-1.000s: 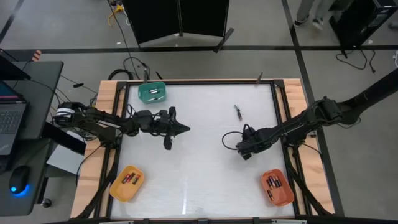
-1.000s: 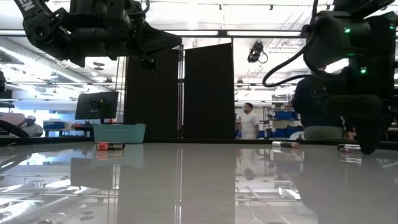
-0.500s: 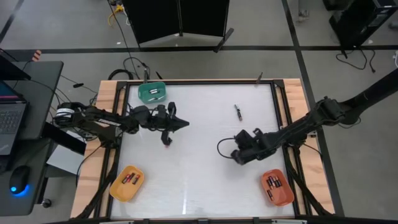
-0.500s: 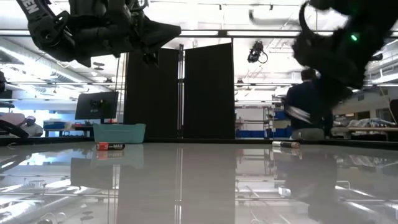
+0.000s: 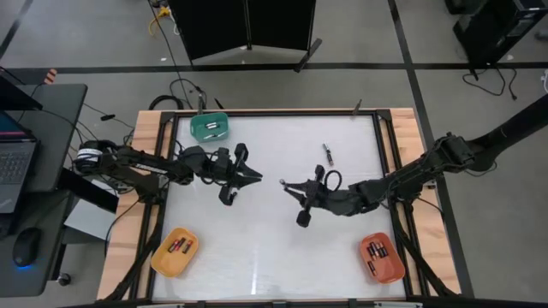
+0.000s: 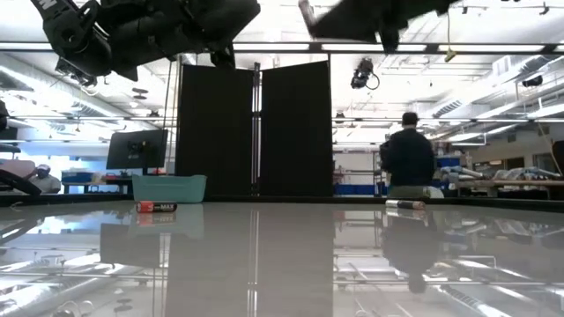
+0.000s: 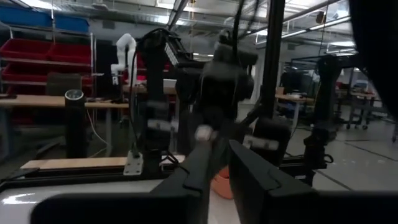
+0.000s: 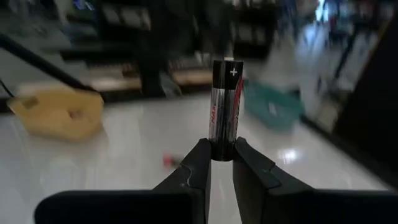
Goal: Sort batteries
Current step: Put the silver battery into the blue bin
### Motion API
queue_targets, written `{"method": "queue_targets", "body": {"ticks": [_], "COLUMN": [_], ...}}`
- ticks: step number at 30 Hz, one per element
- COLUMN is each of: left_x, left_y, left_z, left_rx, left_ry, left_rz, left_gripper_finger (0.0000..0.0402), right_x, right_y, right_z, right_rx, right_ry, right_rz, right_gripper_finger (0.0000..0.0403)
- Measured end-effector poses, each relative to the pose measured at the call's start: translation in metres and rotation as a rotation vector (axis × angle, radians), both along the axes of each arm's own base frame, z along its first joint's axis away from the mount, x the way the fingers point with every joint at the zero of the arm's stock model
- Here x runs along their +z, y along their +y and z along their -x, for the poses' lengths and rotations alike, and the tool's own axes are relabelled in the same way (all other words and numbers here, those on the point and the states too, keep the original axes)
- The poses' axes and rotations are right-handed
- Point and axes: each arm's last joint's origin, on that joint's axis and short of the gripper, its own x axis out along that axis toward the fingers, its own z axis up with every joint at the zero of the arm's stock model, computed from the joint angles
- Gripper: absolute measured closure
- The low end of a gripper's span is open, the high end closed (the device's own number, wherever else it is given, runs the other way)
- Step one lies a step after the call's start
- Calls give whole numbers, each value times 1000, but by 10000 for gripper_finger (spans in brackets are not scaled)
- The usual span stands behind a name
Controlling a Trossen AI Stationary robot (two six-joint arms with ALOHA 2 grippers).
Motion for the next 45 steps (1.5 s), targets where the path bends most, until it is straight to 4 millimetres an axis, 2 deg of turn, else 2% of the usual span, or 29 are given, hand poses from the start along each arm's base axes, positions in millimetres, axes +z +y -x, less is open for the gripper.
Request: {"method": "queue_targets", "body": {"ticks": [5, 10, 15, 20, 26, 30, 36, 43, 45], "left_x": [1, 10, 15, 13, 13, 16, 18, 18, 20], "left_y": [-7, -12, -12, -14, -18, -18, -18, -18, -18], "left_z": [-2, -19, -42, -62, -72, -72, -72, -72, -71], "left_rx": [21, 4, -22, -78, -95, -97, -100, -91, -88], "left_ry": [-6, -26, -35, -21, -22, -43, -69, -76, -75], "left_rz": [-9, 1, -4, -6, -6, -8, -35, -62, -62], "left_gripper_finger": [291, 259, 255, 255, 254, 272, 343, 345, 345], "right_x": [12, 13, 13, 13, 13, 13, 14, 13, 14], "right_y": [-1, -1, -1, -1, -1, -1, 0, -1, -1], "right_z": [-3, -4, -4, -4, -4, -4, -4, -4, -4], "right_rx": [50, 58, 59, 63, 69, 71, 78, 76, 76], "right_ry": [-74, -71, -76, -68, -65, -61, -63, -61, -63], "right_rz": [80, 107, 107, 126, 135, 144, 143, 146, 144], "right_gripper_finger": [349, 349, 349, 349, 349, 349, 349, 348, 334]}}
